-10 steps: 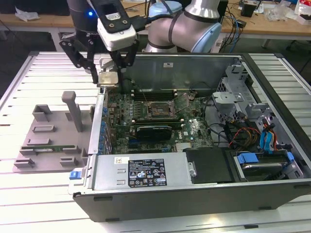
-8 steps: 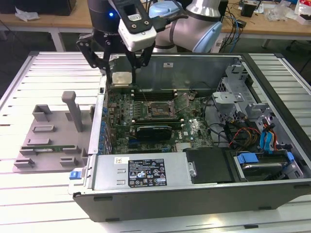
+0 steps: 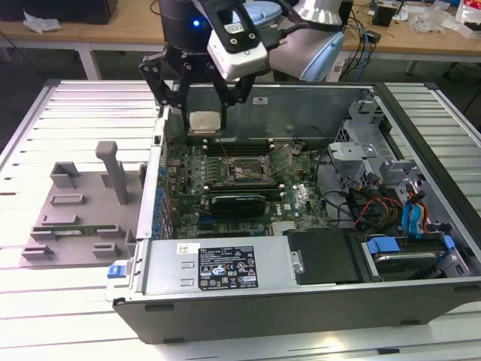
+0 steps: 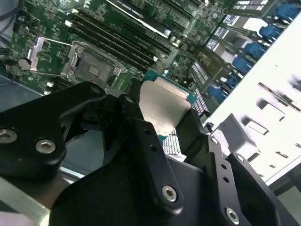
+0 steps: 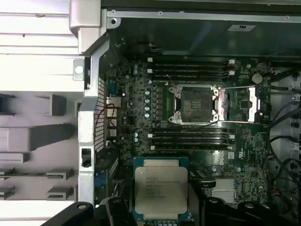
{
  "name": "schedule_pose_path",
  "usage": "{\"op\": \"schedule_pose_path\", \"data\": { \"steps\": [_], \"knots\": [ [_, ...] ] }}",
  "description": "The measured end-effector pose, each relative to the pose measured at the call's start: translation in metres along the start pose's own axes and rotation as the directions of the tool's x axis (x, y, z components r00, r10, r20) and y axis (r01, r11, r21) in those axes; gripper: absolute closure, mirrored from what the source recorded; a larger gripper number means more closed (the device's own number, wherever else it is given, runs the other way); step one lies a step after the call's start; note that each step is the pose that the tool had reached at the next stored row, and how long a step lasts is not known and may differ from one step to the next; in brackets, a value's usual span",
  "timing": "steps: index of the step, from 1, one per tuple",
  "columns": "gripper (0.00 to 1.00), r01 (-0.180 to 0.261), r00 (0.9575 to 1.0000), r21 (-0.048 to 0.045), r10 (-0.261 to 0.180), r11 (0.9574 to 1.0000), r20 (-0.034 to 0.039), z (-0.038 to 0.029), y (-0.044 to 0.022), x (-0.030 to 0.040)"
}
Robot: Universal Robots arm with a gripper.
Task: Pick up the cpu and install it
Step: 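Pick up the cpu and move it towards the insertion slot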
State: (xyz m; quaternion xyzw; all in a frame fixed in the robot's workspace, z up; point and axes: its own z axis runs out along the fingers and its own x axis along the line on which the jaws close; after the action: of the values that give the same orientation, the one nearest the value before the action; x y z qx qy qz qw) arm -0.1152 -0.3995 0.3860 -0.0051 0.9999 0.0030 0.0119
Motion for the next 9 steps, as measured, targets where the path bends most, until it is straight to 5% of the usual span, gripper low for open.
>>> {"op": "schedule_pose_path", "data": {
  "steps": [4, 9],
  "knots": [
    [0.45, 0.0, 1.0, 0.0001, 0.0, 1.0, 0.0, 0.0013, -0.0001, -0.0183],
    [0.45, 0.0, 1.0, 0.0001, 0.0, 1.0, -0.0001, 0.0053, 0.0008, -0.0306]
  ]
}}
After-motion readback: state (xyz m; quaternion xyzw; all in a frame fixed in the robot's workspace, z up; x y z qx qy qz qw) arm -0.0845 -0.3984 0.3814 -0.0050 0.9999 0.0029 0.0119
